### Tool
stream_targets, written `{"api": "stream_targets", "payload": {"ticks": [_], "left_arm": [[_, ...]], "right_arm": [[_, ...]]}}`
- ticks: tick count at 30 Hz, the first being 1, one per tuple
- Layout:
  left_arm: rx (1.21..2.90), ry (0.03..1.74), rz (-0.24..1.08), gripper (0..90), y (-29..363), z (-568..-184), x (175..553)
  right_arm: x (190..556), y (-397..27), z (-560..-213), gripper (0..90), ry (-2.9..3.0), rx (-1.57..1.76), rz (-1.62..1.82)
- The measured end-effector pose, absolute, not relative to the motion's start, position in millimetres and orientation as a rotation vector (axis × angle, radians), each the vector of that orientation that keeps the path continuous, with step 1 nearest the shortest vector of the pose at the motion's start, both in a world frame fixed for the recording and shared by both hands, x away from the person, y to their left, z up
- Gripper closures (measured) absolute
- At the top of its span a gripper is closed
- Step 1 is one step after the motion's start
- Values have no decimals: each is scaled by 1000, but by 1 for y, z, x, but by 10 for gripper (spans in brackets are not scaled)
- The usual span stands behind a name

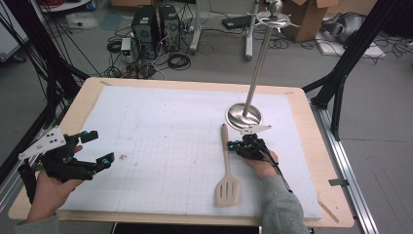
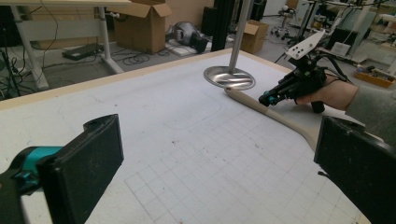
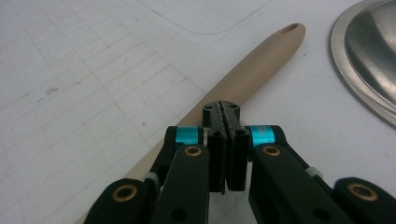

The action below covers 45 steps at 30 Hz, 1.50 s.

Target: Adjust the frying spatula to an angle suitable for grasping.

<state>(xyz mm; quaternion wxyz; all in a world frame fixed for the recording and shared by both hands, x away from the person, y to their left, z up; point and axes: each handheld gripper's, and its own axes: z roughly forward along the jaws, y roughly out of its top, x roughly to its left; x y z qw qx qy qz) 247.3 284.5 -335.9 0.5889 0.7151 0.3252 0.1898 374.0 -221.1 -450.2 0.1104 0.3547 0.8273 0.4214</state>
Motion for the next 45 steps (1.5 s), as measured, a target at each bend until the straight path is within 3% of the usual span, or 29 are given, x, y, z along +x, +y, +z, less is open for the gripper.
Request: {"api": "stream_targets", "payload": {"ticks": [29,45], "left_arm": [[1661,759,421,19,283,-338,248],[1674,751,422,19,280,-338,250]], "right_arm": [[378,-194,-450,897,2481,956,1202],[344,-194,-424,895,2484,883,1251]]}}
